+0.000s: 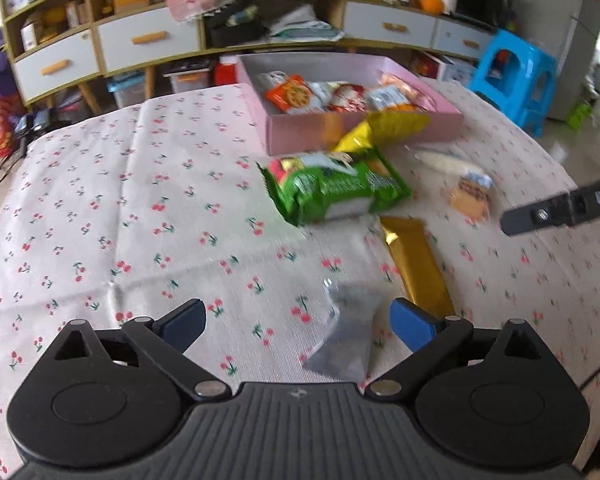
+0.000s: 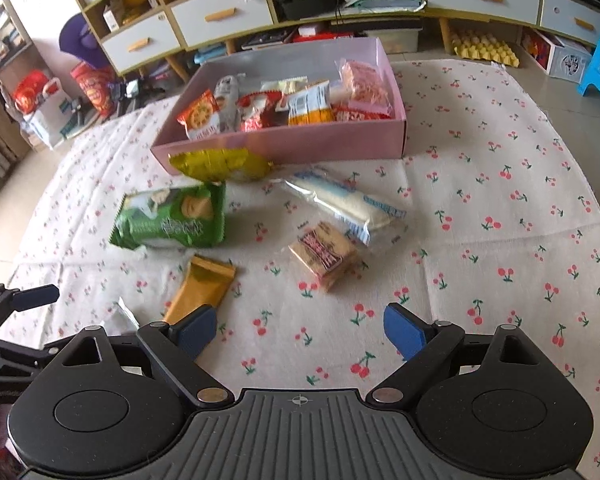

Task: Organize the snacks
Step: 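Grasp the clear wrapped packet with the left tool while the right tool grasps the gold bar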

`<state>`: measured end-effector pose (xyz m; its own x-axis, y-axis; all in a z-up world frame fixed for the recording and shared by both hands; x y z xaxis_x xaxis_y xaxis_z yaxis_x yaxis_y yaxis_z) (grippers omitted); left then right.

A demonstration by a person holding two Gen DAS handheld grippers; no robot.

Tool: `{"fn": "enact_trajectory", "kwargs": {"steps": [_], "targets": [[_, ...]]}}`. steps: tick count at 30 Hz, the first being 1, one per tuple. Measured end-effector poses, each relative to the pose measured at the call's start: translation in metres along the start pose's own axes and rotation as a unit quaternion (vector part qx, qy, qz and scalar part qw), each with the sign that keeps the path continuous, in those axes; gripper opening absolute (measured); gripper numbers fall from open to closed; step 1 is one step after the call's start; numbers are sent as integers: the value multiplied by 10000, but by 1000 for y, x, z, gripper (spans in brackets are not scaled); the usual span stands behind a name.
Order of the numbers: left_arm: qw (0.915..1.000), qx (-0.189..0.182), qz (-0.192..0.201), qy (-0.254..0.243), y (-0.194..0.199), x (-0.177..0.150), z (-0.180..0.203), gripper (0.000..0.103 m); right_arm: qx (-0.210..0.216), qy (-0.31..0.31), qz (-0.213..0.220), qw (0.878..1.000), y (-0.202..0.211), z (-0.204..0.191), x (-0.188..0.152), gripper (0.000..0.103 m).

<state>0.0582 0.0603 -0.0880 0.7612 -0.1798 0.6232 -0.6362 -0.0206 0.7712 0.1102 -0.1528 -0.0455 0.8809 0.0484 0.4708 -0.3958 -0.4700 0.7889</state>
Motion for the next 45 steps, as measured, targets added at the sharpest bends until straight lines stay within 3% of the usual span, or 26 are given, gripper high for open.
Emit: {"fn": "enact_trajectory", "kwargs": {"steps": [6, 11, 14, 16, 32, 38, 45], "targets": [[9981, -235, 85, -556, 5, -11, 19, 84, -12, -69, -169, 9998, -9, -1, -7, 92], [9962, -210, 45, -843, 3, -16, 29, 59, 4, -15, -275, 9996, -17, -9, -12, 92], [9965, -185, -27, -813, 0, -17, 28, 49, 23, 41, -317, 9995, -20, -15, -13, 92], [9970, -174, -76, -746, 0, -17, 25, 34, 33, 54, -336, 9994, -23, -18, -14, 92], [9982, 369, -431, 192, -6, -2, -13, 33, 433, -47, -496, 9978, -43, -48, -15, 92], [9970, 464, -526, 341, -8, 0, -22, 33, 668, -173, -619, 9957, -56, -61, -18, 92], [9967, 462, -554, 381, -9, 0, -25, 33, 618, -47, -544, 9966, -63, -71, -18, 91]]}}
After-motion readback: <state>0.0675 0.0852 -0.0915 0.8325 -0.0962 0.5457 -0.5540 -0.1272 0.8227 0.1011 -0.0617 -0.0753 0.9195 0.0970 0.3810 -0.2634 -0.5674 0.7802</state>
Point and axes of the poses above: each gripper's, at about its wrist camera, not at the fingertips, and y roughly against the way its jaws point, z to its right, x to its top, the point moved 6 cm from there along -y, roughly the way its jaws point, and after that the axes turned 13 degrees about x, right-handed, at the moved point
